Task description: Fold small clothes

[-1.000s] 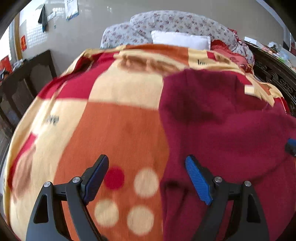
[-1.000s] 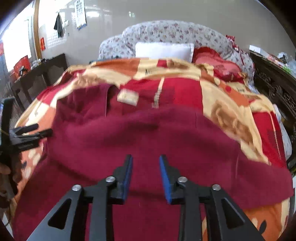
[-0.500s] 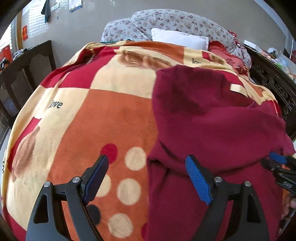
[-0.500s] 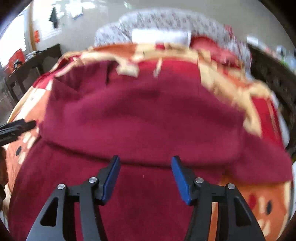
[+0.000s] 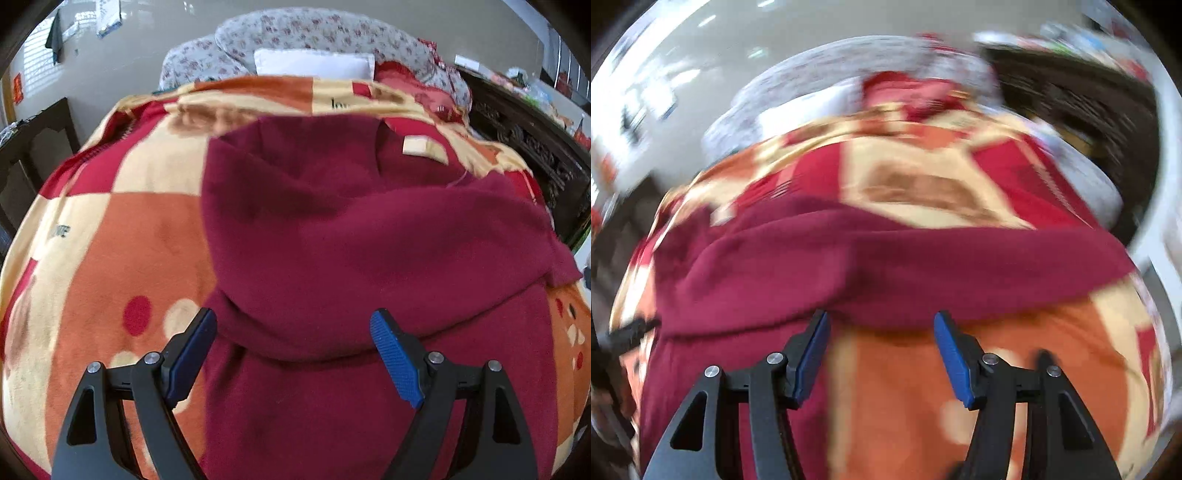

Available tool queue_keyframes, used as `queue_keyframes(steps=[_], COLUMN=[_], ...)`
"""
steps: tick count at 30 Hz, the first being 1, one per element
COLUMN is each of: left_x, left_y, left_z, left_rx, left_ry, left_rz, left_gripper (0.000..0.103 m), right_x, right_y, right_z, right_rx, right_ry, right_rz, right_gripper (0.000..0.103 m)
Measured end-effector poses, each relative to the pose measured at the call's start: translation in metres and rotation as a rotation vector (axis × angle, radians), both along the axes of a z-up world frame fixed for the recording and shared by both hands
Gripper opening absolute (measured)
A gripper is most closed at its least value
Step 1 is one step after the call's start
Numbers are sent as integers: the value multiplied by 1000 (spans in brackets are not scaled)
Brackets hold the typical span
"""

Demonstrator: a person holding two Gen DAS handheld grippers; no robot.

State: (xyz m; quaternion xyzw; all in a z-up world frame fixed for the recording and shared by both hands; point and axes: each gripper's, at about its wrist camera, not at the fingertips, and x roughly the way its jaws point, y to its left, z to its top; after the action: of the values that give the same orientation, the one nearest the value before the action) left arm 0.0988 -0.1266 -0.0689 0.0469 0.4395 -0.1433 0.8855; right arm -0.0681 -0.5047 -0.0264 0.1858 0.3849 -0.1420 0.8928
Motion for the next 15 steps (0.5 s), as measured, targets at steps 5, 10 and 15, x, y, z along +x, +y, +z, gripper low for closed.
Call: queue_keyframes(steps=[5, 10, 15], left_x=[7, 7, 6], left_y=[-5, -4, 3], left_z=[-12, -11, -5], left_rx=[31, 28, 31], left_ry=[10, 16, 9], left_rz=[6, 2, 7], left_gripper=[85, 85, 85], right_x=[-28, -45, -37], right_y=[-69, -117, -149], right_z=[-11, -33, -59], right_rx=[73, 238, 389], right_ry=[0, -62, -139], right_rz=[-177, -322, -418], right_gripper=[65, 65, 65])
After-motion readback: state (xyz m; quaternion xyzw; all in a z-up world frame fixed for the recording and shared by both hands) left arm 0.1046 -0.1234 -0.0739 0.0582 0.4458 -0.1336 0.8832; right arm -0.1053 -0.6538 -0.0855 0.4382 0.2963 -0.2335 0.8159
